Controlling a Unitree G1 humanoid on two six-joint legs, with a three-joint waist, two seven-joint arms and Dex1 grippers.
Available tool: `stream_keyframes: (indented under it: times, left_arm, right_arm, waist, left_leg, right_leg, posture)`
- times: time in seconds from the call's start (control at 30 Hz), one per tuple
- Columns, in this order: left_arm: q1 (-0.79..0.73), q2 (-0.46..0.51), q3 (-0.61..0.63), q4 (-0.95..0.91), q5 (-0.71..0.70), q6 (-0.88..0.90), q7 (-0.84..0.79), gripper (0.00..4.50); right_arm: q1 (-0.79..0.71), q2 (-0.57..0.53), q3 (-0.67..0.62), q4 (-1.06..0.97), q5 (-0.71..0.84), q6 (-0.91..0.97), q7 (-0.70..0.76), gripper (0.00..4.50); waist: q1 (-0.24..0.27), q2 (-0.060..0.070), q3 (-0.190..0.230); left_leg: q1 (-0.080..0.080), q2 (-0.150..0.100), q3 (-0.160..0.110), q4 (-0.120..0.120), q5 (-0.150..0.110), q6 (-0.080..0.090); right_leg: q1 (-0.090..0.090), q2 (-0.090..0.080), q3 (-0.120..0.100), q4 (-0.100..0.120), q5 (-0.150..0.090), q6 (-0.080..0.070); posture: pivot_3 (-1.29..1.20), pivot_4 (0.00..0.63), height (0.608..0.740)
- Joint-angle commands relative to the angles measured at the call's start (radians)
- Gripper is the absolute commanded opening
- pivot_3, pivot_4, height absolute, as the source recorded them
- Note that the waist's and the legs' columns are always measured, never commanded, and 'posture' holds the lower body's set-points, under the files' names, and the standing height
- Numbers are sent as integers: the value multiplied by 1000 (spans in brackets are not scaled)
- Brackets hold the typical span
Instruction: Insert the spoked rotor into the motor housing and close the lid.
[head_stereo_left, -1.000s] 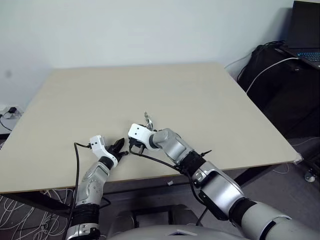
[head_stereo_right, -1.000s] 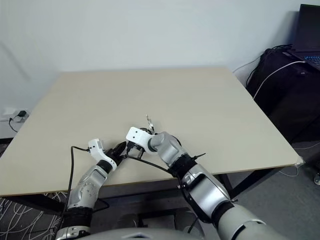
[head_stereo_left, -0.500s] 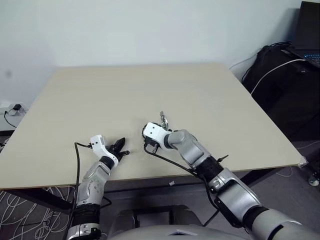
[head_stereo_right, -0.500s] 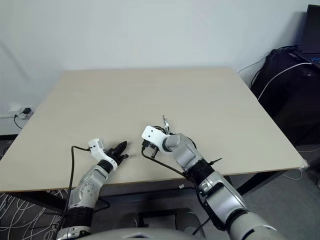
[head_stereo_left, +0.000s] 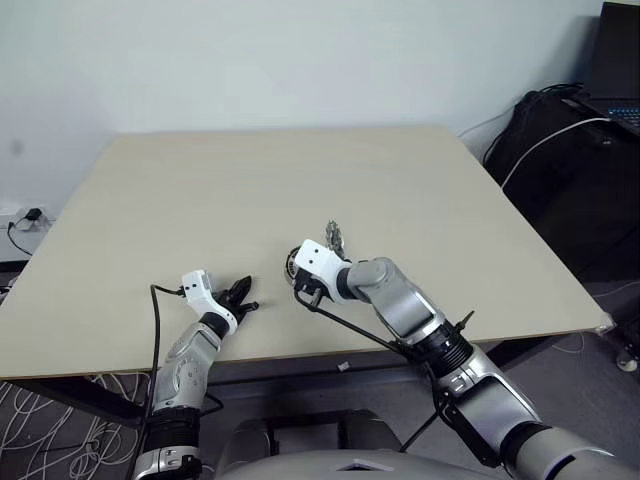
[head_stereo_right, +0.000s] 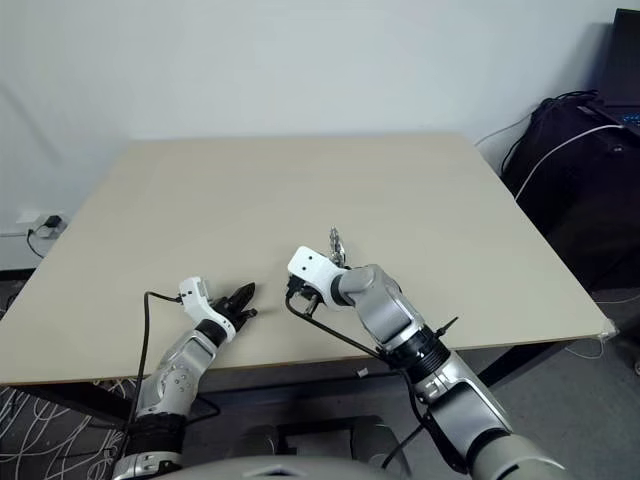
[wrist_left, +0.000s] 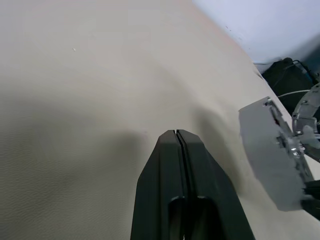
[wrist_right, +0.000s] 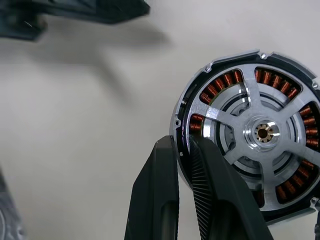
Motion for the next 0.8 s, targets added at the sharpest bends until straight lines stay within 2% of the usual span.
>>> stream_keyframes:
  times: [0.03,0.47,0.8]
  left_arm:
    - [-15,6,1,-31,-8,-2,-9,0]
    - [-9,13,2,-31,-8,2,-12,0]
    - [-3,15,5,-33,-10,-1,-12,0]
  right_arm:
    - [-10,-19,-18,-88,19,14,3,118]
    - [23,-52,4,-157,113,109,30,118]
    - [25,-59,19,-125,161,137,23,118]
  waist:
    - [1,0,0]
    - [-1,0,0]
    - [0,0,0]
  left_leg:
    - [0,0,0,0,0,0]
    - [0,0,0,0,0,0]
    - [0,0,0,0,0,0]
  right_leg:
    - [0,0,0,0,0,0]
    - [0,0,0,0,0,0]
    - [0,0,0,0,0,0]
  posture:
    - [0,0,740]
    - [0,0,740]
    - [0,0,740]
